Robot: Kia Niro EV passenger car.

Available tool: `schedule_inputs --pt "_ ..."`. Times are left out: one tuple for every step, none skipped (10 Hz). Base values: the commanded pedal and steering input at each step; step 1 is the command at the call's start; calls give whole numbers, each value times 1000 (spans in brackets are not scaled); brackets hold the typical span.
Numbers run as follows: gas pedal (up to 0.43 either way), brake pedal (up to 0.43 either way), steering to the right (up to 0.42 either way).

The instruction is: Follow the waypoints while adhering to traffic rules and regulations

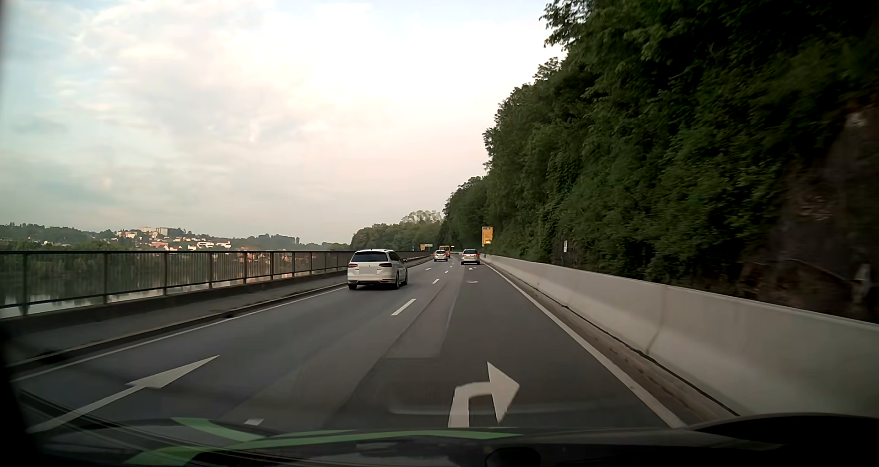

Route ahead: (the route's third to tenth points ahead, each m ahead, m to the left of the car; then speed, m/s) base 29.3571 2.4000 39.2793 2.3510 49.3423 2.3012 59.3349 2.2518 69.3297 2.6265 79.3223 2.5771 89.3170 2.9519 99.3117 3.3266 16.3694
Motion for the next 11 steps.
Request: schedule_inputs --pt "87 0 -16" --pt "87 0 -16" --pt "87 0 -16" --pt "87 0 -17" --pt "98 0 -18" --pt "110 0 -18" --pt "130 0 -18" --pt "138 0 -18" --pt "138 0 -17" --pt "169 0 -16" --pt "177 0 -15"
